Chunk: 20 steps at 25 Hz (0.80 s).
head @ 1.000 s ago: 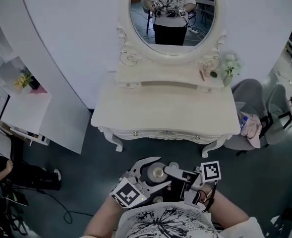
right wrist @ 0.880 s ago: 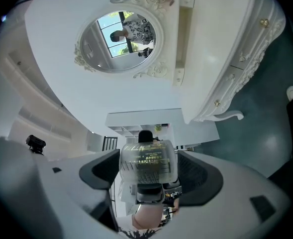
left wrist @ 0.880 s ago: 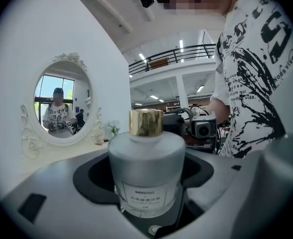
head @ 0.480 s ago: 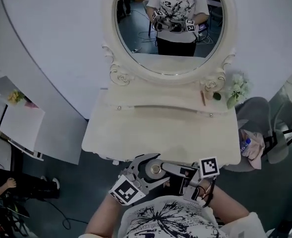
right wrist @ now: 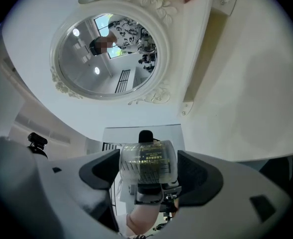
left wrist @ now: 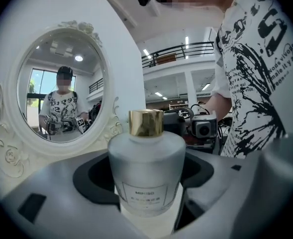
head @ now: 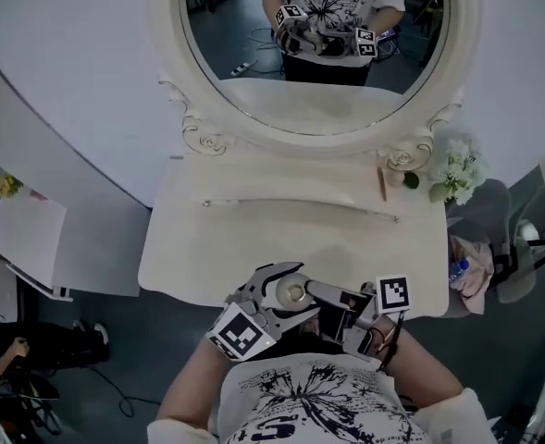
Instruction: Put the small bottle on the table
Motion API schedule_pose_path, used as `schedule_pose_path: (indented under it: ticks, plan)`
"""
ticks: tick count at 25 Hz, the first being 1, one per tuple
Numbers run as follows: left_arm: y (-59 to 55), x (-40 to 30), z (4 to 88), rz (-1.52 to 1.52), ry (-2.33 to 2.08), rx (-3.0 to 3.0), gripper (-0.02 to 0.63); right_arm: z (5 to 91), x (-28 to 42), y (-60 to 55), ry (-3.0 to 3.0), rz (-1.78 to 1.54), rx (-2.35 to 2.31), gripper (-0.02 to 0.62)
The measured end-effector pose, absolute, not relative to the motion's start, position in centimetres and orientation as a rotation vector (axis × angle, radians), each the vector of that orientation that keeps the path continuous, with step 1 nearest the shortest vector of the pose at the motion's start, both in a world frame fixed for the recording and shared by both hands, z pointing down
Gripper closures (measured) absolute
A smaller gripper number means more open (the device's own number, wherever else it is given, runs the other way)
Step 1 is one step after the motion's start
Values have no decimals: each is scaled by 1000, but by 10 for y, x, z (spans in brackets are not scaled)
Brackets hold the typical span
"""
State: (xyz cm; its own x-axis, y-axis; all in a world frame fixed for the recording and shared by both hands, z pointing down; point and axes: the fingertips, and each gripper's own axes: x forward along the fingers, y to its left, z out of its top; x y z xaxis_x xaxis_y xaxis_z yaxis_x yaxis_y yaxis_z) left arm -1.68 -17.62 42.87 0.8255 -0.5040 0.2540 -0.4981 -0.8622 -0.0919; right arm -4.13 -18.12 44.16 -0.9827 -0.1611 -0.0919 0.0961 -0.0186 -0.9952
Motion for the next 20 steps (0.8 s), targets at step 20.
schedule_pose_path:
  ticks: [20]
  plan:
    - [-241, -47, 558, -551, 564, -3147, 256, 565, -68, -249, 1887, -2112, -403, 229]
